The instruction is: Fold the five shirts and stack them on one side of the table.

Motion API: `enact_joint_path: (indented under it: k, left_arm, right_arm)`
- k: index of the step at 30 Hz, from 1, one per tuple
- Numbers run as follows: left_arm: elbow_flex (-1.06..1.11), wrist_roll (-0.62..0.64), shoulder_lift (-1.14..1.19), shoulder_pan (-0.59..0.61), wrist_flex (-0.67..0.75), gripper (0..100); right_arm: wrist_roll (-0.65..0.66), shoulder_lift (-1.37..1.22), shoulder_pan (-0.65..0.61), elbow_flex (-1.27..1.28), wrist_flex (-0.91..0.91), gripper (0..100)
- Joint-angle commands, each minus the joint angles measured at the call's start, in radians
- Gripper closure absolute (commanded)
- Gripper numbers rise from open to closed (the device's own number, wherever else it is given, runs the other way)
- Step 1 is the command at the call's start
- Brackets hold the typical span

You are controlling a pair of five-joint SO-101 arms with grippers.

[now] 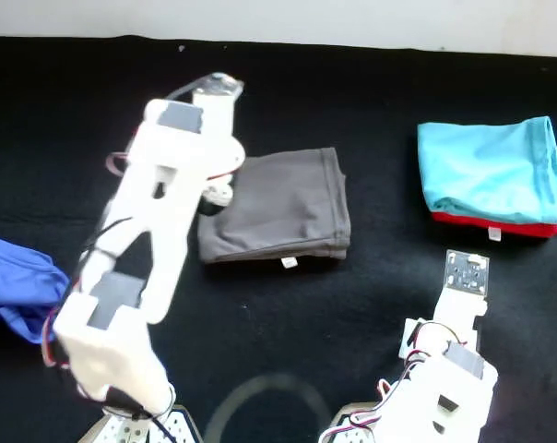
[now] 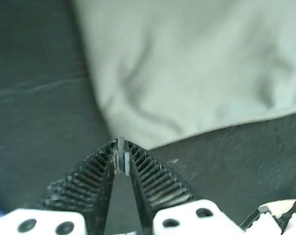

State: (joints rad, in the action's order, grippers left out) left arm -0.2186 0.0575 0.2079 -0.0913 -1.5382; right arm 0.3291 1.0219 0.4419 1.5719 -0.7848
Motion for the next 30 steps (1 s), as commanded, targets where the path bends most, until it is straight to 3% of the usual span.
enact_joint_path:
  k: [1, 5, 9, 14, 17, 24, 30]
  left_arm:
    - [0.105, -0.081, -0.140, 0.088, -0.009, 99]
    - [0.349, -0.138, -0.214, 0.219, 0.077, 99]
    - [0.654, -0.170, -0.292, 0.334, 0.367, 99]
    - [1.055, -0.219, -0.418, 0.386, 0.747, 99]
    - [1.208, -0.259, -0.476, 0.418, 0.904, 99]
    - [1.221, -0.256, -0.478, 0.438, 0.919, 99]
    - [1.221, -0.256, -0.470, 0.438, 0.919, 99]
  right_arm:
    - [-0.006, 0.001, -0.001, 0.022, 0.015, 98.9]
    - [0.021, 0.001, -0.033, -0.076, -0.111, 98.8]
    - [0.025, 0.001, -0.151, -0.255, -0.286, 98.8]
    - [0.025, -0.010, -0.282, -0.544, -0.424, 98.8]
    - [0.015, -0.024, -0.357, -0.714, -0.495, 98.8]
    - [-0.252, -0.429, -0.489, -1.167, -0.653, 85.8]
    - [-0.454, -0.816, -0.673, -1.515, -0.791, 83.5]
